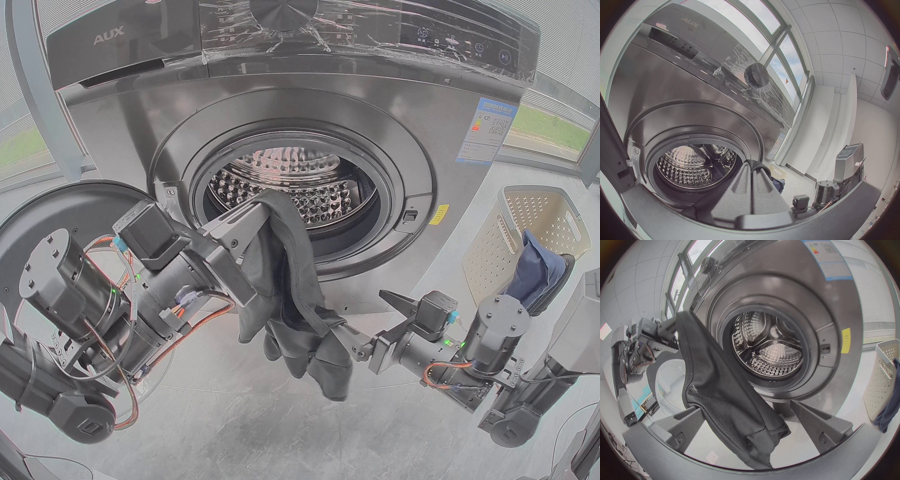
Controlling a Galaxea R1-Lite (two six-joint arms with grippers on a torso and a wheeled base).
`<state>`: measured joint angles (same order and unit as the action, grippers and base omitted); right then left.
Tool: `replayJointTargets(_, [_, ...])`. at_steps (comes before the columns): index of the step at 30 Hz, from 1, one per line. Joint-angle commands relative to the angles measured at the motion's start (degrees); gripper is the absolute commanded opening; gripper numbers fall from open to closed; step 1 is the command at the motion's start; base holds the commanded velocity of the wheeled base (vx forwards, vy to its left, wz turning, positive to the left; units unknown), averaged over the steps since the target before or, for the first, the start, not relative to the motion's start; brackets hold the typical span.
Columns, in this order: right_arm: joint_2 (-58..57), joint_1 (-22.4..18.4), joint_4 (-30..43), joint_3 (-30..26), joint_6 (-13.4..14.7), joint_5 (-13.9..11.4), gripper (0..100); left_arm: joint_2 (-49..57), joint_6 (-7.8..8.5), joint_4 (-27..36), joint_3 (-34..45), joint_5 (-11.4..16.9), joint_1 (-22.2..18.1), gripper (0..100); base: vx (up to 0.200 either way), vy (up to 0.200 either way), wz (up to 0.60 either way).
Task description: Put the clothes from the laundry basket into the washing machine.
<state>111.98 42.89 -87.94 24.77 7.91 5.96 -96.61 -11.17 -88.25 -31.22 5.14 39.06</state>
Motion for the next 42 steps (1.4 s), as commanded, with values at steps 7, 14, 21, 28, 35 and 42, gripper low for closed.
replayJointTargets(7, [8.69, 0.44, -0.65, 6.61, -0.53, 0.10, 100, 0.37, -0.08, -0.61, 0.02, -0.05, -0.04, 0, 0.000, 0.000, 0.00])
replayJointTargets(14, [8.87, 2.03, -0.56, 6.34, -0.62, 0.10, 100, 0.46, -0.08, -0.52, 0.02, 0.04, -0.04, 0, 0.000, 0.000, 0.00])
replayJointTargets(21, [10.01, 3.78, -0.56, 5.46, -0.62, 0.10, 100, 0.55, -0.17, -0.52, -0.86, -0.13, -0.47, 0, 0.000, 0.000, 0.00])
replayJointTargets(28, [13.00, 5.37, -0.56, 3.27, -0.70, 0.10, 100, 0.99, -0.26, -0.52, -2.09, -0.22, -0.65, 0, 0.000, 0.000, 0.00])
replayJointTargets(35, [14.93, 3.96, -0.56, 10.47, -0.70, 0.37, 100, 1.69, -0.26, -0.52, -2.09, -0.22, -0.56, 0, 0.000, 0.000, 0.00])
replayJointTargets(42, [19.59, 0.62, -0.56, 20.14, -1.32, 0.10, 100, 1.78, -0.17, -0.61, -2.09, -0.05, -0.39, 0, 0.000, 0.000, 0.00])
